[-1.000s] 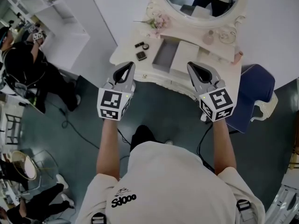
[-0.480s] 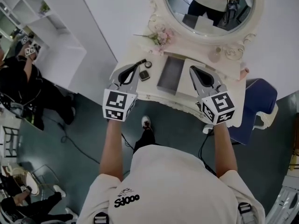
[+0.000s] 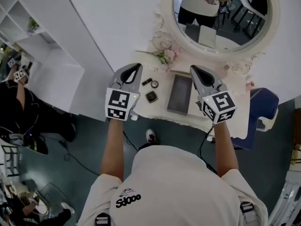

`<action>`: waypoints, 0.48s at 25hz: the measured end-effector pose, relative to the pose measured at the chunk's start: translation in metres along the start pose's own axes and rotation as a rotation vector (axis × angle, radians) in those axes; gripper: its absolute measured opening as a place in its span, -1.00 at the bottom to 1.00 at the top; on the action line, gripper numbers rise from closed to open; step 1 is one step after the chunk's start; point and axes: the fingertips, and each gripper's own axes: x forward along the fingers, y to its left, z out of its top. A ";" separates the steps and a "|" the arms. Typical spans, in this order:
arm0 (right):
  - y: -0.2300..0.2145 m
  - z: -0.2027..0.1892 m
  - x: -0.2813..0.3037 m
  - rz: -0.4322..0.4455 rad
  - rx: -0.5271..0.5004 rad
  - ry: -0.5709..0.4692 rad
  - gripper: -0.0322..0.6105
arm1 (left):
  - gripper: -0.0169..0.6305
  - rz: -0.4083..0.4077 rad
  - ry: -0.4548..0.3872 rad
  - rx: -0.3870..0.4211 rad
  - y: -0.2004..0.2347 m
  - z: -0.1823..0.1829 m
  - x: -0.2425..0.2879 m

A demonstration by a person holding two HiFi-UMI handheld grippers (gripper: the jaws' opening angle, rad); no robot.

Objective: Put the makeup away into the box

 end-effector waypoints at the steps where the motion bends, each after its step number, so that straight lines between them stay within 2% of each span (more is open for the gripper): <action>1: -0.001 -0.001 0.009 -0.004 0.005 0.002 -0.89 | -0.89 -0.006 0.006 -0.006 0.008 -0.005 0.005; 9: -0.008 -0.032 0.066 -0.035 0.049 0.072 -0.89 | -0.89 -0.093 0.095 -0.049 0.039 -0.061 0.048; 12: -0.011 -0.047 0.076 -0.033 0.057 0.109 -0.89 | -0.89 -0.125 0.161 -0.086 0.039 -0.087 0.063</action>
